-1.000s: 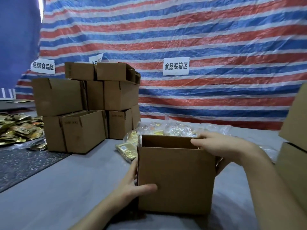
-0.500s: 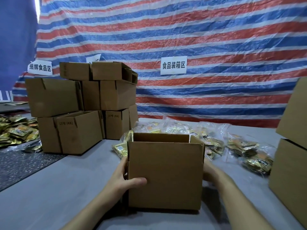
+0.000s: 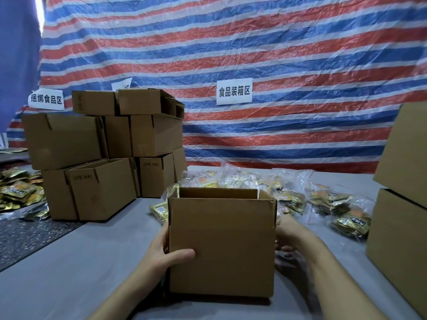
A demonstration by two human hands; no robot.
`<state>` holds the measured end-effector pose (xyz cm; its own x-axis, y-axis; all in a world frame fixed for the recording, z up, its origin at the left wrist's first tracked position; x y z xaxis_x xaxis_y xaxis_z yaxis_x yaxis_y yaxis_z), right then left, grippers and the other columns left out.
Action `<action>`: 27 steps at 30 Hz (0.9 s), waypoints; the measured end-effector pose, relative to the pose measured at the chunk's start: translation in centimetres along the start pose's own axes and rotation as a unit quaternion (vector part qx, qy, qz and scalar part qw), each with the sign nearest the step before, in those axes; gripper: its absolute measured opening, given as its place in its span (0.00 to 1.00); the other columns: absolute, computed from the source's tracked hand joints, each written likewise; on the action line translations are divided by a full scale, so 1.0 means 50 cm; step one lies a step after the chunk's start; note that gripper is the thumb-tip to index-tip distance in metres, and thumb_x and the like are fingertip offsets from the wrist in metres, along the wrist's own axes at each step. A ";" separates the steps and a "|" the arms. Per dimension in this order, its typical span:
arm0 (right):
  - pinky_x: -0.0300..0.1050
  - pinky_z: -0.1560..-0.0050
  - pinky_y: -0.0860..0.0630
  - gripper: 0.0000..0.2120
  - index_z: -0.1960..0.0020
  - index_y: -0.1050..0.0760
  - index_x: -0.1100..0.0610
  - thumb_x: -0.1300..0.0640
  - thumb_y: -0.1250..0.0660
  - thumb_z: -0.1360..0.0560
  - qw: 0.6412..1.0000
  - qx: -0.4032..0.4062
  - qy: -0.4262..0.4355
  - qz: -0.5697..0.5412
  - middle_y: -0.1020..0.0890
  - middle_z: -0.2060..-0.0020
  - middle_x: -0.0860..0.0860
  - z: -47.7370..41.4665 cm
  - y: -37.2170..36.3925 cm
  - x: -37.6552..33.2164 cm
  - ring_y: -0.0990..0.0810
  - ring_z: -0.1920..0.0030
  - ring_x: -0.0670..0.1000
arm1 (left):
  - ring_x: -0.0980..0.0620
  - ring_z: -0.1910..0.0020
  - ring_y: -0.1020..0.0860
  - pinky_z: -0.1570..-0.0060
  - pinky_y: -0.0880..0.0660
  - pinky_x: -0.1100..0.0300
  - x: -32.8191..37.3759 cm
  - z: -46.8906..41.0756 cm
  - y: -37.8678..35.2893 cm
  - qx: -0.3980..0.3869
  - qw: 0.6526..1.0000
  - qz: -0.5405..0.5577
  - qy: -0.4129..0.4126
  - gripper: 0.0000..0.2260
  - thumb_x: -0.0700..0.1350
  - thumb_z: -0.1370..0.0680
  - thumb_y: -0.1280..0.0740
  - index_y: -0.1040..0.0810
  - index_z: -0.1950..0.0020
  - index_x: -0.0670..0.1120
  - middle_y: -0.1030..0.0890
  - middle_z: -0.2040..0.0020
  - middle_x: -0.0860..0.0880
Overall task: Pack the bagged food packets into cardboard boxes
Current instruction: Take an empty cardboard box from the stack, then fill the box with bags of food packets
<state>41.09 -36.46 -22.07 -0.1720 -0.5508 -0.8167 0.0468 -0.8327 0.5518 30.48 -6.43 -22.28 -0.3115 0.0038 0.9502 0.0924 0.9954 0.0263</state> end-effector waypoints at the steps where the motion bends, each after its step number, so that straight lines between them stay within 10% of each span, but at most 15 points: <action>1: 0.37 0.77 0.34 0.23 0.79 0.25 0.57 0.70 0.36 0.27 0.999 0.003 -0.016 -0.031 0.27 0.77 0.53 0.001 0.007 0.005 0.34 0.78 0.49 | 0.45 0.44 0.16 0.52 0.18 0.57 -0.001 0.000 0.000 0.000 1.000 0.002 0.002 0.47 0.61 0.46 0.14 0.26 0.32 0.49 0.15 0.41 0.47; 3: 0.39 0.72 0.28 0.09 0.61 0.22 0.55 0.67 0.35 0.27 0.991 0.013 -0.036 -0.129 0.28 0.65 0.54 0.001 0.014 0.010 0.35 0.72 0.49 | 0.45 0.44 0.16 0.52 0.18 0.57 -0.003 0.000 -0.001 -0.002 1.000 0.004 0.004 0.47 0.61 0.47 0.14 0.26 0.32 0.49 0.15 0.42 0.47; 6: 0.44 0.68 0.25 0.15 0.40 0.28 0.55 0.62 0.32 0.25 0.943 0.028 -0.056 -0.328 0.27 0.46 0.57 -0.007 0.014 0.024 0.25 0.60 0.53 | 0.45 0.44 0.16 0.53 0.18 0.57 -0.003 -0.001 -0.004 -0.001 1.000 0.002 0.006 0.48 0.61 0.48 0.14 0.26 0.32 0.48 0.15 0.42 0.46; 15: 0.63 0.30 0.30 0.14 0.38 0.20 0.56 0.58 0.28 0.24 0.895 0.074 0.058 -0.436 0.21 0.36 0.53 0.030 0.067 -0.080 0.24 0.35 0.59 | 0.45 0.42 0.17 0.50 0.18 0.56 0.003 0.006 -0.015 -0.016 1.000 -0.006 0.002 0.47 0.61 0.46 0.15 0.27 0.31 0.48 0.16 0.41 0.47; 22: 0.50 0.43 0.21 0.21 0.36 0.20 0.51 0.66 0.27 0.26 0.869 0.136 0.213 -0.425 0.19 0.41 0.47 0.111 0.094 -0.175 0.19 0.44 0.52 | 0.48 0.39 0.18 0.47 0.19 0.59 0.002 0.010 -0.021 -0.043 0.999 -0.022 0.022 0.43 0.60 0.40 0.16 0.30 0.29 0.54 0.17 0.38 0.51; 27: 0.30 0.71 0.24 0.22 0.35 0.20 0.51 0.70 0.29 0.25 0.854 0.191 0.251 -0.413 0.22 0.40 0.45 0.134 0.112 -0.181 0.21 0.51 0.45 | 0.49 0.38 0.19 0.45 0.20 0.60 0.007 0.013 -0.030 -0.067 0.997 -0.037 0.020 0.42 0.60 0.37 0.17 0.31 0.28 0.54 0.18 0.36 0.52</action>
<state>36.34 -35.73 -10.45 0.4574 0.1800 -0.8709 -0.2282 -0.9228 -0.3105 29.61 -7.87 -22.17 -0.2838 -0.0749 0.9560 0.1980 0.9709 0.1348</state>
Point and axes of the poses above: each hand's wrist, its own z-axis away from the middle knuckle, its own y-axis out of the back of the hand, x = y × z, the point moved 7 cm from there along -z, towards the middle knuckle
